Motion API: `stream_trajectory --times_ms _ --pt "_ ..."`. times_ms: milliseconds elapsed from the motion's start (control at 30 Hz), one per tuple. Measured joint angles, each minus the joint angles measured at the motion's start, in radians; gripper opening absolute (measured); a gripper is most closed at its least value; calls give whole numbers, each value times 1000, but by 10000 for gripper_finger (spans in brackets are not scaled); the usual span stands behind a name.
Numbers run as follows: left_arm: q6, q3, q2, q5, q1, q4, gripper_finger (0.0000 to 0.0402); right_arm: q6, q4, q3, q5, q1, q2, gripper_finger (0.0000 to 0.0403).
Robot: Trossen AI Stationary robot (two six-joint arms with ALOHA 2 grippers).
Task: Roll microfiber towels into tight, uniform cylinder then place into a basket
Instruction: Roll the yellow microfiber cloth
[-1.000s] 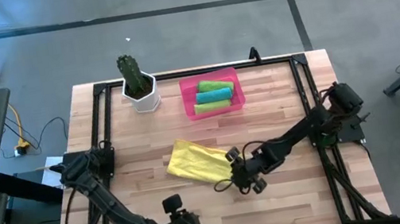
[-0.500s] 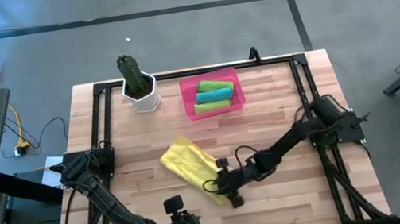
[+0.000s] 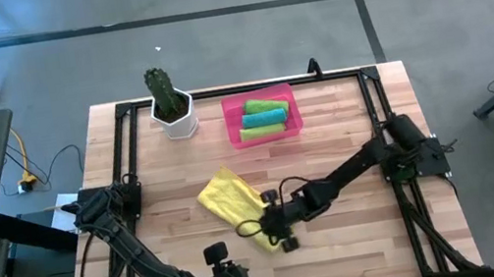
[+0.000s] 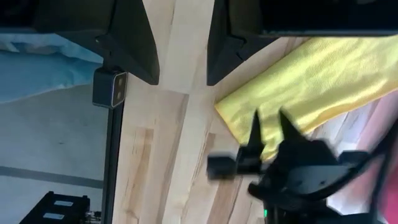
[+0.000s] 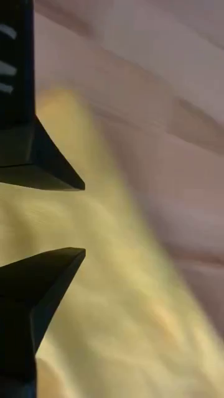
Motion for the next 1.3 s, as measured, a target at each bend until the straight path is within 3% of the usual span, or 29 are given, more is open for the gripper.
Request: stream_trajectory --times_ms 200,300,600,833,1000,1100,1300 --pt "16 0 0 -18 6 1 124 -124 -398 11 -36 23 -81 154" --pt "18 0 0 -33 9 1 124 -191 -455 11 -28 27 -87 154" --pt "10 0 0 -44 15 1 124 -164 -246 -81 -11 17 -58 154" --pt "15 0 0 -33 14 0 124 82 -32 -105 -107 29 -49 154" --pt "8 0 0 -23 15 0 124 216 210 -104 -62 28 -49 154" --pt "-1 0 0 -5 15 0 124 153 251 -103 -54 29 -61 154" --pt "-30 0 0 35 9 1 124 -214 171 -103 27 10 -81 154"
